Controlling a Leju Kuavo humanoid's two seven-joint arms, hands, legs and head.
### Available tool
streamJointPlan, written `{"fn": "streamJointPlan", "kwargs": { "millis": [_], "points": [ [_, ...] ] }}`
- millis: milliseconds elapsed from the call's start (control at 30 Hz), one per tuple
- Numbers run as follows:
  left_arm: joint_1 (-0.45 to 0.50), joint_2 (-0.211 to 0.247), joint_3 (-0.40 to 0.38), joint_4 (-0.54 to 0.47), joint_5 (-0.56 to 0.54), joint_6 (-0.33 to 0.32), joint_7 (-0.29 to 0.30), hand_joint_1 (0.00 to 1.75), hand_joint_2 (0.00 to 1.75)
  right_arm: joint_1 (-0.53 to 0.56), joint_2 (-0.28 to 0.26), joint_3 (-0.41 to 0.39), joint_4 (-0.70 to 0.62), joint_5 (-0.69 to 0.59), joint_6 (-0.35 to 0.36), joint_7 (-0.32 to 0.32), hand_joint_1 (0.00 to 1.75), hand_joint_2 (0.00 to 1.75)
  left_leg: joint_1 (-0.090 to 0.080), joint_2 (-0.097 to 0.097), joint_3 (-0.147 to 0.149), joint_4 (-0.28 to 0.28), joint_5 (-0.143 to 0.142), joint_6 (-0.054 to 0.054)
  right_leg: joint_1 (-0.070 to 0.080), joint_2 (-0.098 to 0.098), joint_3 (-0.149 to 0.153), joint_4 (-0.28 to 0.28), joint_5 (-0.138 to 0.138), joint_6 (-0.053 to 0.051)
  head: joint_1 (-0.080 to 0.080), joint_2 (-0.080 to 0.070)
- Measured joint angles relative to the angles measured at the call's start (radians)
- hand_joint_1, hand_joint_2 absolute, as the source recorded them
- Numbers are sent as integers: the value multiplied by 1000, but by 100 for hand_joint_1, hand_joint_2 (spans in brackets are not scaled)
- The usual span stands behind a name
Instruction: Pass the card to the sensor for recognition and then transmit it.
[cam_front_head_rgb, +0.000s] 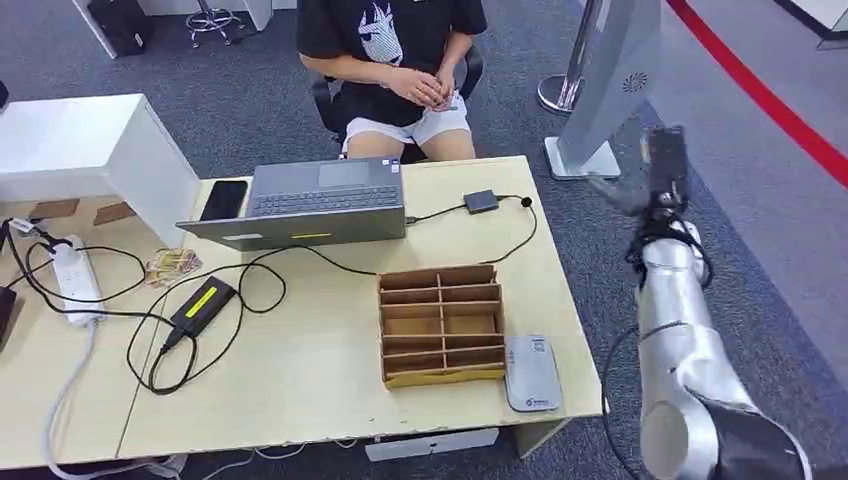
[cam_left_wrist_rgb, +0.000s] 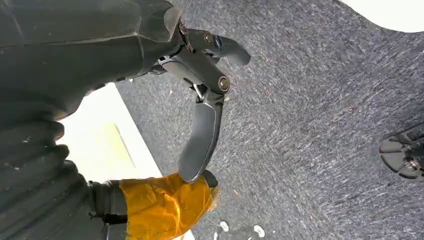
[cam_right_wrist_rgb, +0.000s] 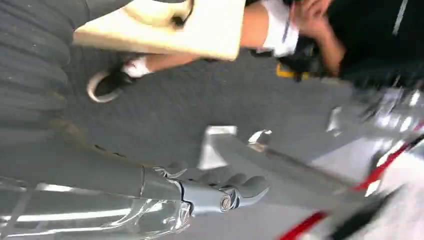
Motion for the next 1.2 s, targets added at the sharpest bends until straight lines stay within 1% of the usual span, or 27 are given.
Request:
{"fn": "streamJointPlan", "kwargs": {
  "millis": [67, 167, 200, 267, 367, 400, 467, 533, 600, 667, 767, 833, 900, 933, 967, 1033, 1100, 1133, 1167, 1200],
  "points": [
    [1, 0, 2, 0, 0, 0, 0, 0, 175, 52, -52, -117, 73, -99, 57, -44, 0, 175, 0, 0, 0, 0, -1, 1, 0, 0, 0, -1, 0, 0, 0, 0],
    [2, 0, 10, 0, 2, 4, 1, 0, 175, 164, -102, -259, 158, -222, 141, -91, 0, 175, 0, 1, 1, 0, -4, 1, 0, 1, 1, -1, -2, 1, 0, 0],
    [2, -1, 14, 0, 3, 6, 3, 0, 175, 206, -114, -304, 185, -262, 168, -96, 0, 175, 0, 0, 1, -1, -5, 1, 0, 0, 1, -1, -4, 2, -1, 0],
    [5, -1, 24, 0, 5, 8, 7, 0, 175, 291, -128, -384, 233, -319, 204, -102, 0, 175, 0, -1, 1, -1, -6, 2, 0, -1, 2, -1, -6, 1, 0, 0],
    [10, -2, 36, 0, 6, 13, 11, 0, 175, 415, -132, -496, 299, -396, 250, -97, 0, 175, 0, 1, 2, -2, -7, 2, 0, 0, 1, -1, -7, -1, 0, 0],
    [10, -3, 41, 0, 8, 16, 13, 0, 175, 446, -131, -520, 315, -412, 254, -88, 0, 175, 0, 1, 2, -2, -8, 1, 0, 0, 1, 0, -8, -1, 0, 0],
    [10, -5, 52, 0, 13, 21, 21, 0, 175, 511, -127, -571, 352, -438, 249, -68, 0, 175, 0, 0, 3, -2, -9, 0, 0, 0, 2, 0, -10, -1, 0, 0],
    [11, -9, 63, 0, 18, 26, 27, 0, 175, 573, -112, -615, 384, -445, 223, -41, 0, 175, 1, 1, 3, -3, -9, 0, 1, 0, 2, 0, -10, -1, 0, 0],
    [11, -13, 76, 0, 25, 28, 30, 0, 175, 616, -92, -643, 409, -431, 184, -7, 0, 175, 1, 1, 3, -3, -10, -1, 1, 1, 2, 0, -11, -2, -1, 0],
    [10, -18, 85, 0, 28, 32, 33, 0, 175, 648, -69, -654, 430, -408, 137, 30, 0, 175, 1, 3, 3, -3, -10, -1, 1, 3, 2, 0, -11, -2, -1, 0],
    [10, -22, 98, 0, 27, 33, 36, 0, 175, 668, -40, -657, 451, -346, 70, 99, 0, 175, 1, 6, 5, -3, -11, -2, 1, 5, 2, 1, -11, -2, -1, 0],
    [9, -26, 100, 0, 21, 33, 39, 0, 175, 674, -24, -646, 461, -277, 12, 145, 0, 175, 0, 6, 5, -3, -11, -2, 1, 6, 2, 1, -11, -2, 0, 0],
    [9, -26, 99, 0, 11, 32, 39, 0, 175, 678, -8, -625, 470, -215, -31, 182, 0, 175, 0, 7, 6, -3, -11, -2, 0, 6, 3, 1, -11, -2, 0, 0],
    [9, -26, 99, 0, 6, 30, 39, 0, 175, 679, -5, -608, 473, -146, -46, 210, 0, 175, 0, 7, 6, -3, -11, -2, 0, 6, 4, 1, -10, -3, 0, 0],
    [8, -26, 99, 0, 4, 27, 37, 0, 175, 684, -3, -569, 475, -35, -41, 226, 0, 175, 0, 7, 6, -3, -11, -2, 0, 6, 4, 1, -10, -3, 0, 0],
    [8, -26, 99, 0, 3, 24, 34, 0, 175, 693, -3, -457, 478, 133, -10, 217, 0, 175, 0, 7, 7, -3, -11, -2, 0, 6, 4, 1, -10, -3, 0, 0],
    [6, -25, 99, 0, 2, 18, 31, 0, 175, 695, -2, -362, 480, 195, -14, 196, 0, 175, 0, 8, 7, -3, -11, -2, 0, 7, 4, 1, -10, -3, 0, 0],
    [5, -25, 99, 0, 2, 16, 30, 0, 175, 695, 0, -331, 480, 223, -30, 185, 65, 175, 0, 8, 7, -3, -11, -2, 0, 7, 4, 1, -10, -3, -1, 0],
    [5, -25, 99, 0, 2, 16, 30, 0, 175, 693, 2, -288, 480, 277, -58, 178, 155, 175, 0, 8, 7, -3, -11, -2, 0, 7, 4, 1, -10, -3, 0, 0],
    [5, -25, 99, 0, 2, 15, 30, 0, 175, 690, 3, -249, 480, 332, -75, 178, 155, 175, 0, 8, 7, -3, -11, -2, 0, 7, 4, 1, -10, -3, 0, 0]
  ]
}}
